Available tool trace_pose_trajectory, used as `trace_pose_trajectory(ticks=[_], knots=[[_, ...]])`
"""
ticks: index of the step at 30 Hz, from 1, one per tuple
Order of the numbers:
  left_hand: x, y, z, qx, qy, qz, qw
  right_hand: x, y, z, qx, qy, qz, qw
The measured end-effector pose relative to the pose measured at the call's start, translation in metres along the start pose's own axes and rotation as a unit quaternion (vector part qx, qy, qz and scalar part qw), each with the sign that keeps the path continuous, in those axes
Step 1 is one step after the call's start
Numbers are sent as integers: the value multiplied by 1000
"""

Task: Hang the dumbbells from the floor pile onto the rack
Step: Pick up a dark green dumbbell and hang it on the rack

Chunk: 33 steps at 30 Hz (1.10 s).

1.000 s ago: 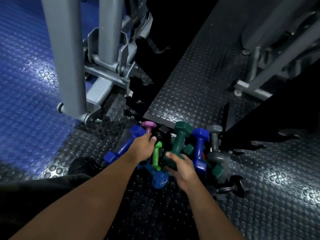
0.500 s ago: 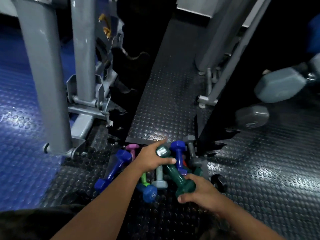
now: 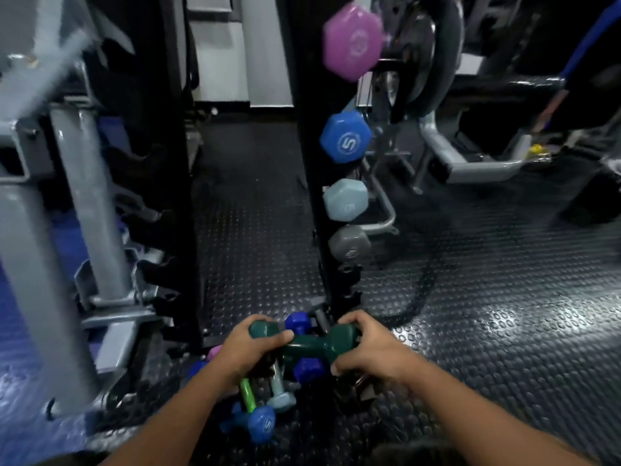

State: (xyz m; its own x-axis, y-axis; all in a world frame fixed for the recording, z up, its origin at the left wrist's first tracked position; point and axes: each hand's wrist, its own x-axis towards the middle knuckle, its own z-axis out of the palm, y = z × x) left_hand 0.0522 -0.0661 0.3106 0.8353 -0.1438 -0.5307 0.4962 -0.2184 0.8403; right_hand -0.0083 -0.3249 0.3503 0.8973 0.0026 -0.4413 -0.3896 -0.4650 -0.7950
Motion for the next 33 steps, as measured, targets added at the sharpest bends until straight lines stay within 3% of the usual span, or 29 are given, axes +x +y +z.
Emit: trace_pose_trajectory(ticks=[6, 11, 15, 22, 33], knots=[[-26, 29, 44, -46, 2, -3, 999, -29, 10, -36, 150, 89, -41, 984], [-39, 34, 82, -148, -5, -78, 986, -32, 17, -52, 244, 147, -44, 957], [-48, 36, 96, -232, -21, -110, 966, -20, 26, -64, 231, 174, -57, 955], [-33, 35, 108, -245, -21, -114, 963, 4, 37, -68, 244, 188, -63, 949], [22, 31, 144, -275, -23, -134, 952, 79, 50, -100, 151, 244, -38, 957]])
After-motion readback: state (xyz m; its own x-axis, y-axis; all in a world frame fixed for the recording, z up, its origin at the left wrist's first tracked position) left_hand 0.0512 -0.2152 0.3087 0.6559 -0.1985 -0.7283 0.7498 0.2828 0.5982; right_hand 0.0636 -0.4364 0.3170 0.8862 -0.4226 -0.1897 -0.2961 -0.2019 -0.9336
